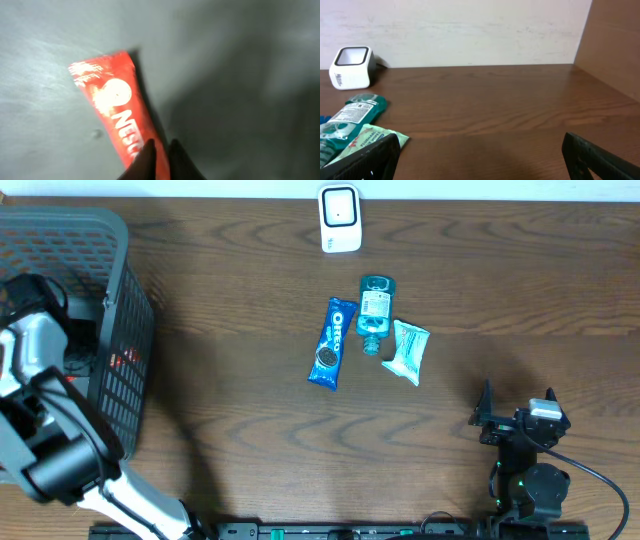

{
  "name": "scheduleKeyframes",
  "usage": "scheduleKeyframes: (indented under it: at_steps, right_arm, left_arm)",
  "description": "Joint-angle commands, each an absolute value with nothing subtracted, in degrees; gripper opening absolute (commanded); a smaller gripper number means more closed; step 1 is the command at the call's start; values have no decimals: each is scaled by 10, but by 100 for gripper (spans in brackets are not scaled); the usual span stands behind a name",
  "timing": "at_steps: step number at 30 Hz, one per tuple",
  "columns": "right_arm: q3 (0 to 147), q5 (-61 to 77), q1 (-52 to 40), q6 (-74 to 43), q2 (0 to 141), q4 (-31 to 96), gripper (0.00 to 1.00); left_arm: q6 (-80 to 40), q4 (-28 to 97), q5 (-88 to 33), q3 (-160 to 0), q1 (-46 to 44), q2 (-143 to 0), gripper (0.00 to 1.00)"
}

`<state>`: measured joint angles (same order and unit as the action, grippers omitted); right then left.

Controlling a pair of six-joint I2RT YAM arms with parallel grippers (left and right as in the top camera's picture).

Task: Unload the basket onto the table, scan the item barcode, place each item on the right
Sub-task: 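Grasp the red Nescafe stick with the left gripper and lift, then carry the Nescafe stick beside the Oreo packet and release it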

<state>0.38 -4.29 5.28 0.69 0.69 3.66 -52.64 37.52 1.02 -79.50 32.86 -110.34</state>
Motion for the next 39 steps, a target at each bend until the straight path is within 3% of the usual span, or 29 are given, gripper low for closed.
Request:
scheduleKeyframes:
  at_steps: [1, 3, 7, 17, 39]
  right_arm:
    - [3, -44, 47, 13, 4, 39, 99]
    - [3, -44, 47, 13, 4, 39, 99]
    - [3, -44, 47, 13, 4, 39, 99]
    - [3, -44, 47, 13, 4, 39, 99]
    - [3, -44, 47, 13, 4, 39, 99]
  left_arm:
    - [-540, 374, 37, -796, 334, -1044, 53]
    - [-538, 373, 37, -796, 334, -1020, 84]
    - [-556, 395, 37, -796, 333, -992, 96]
    - [-648, 482, 35, -796, 333, -1037, 96]
    - [-690, 449, 5, -796, 333, -1176, 96]
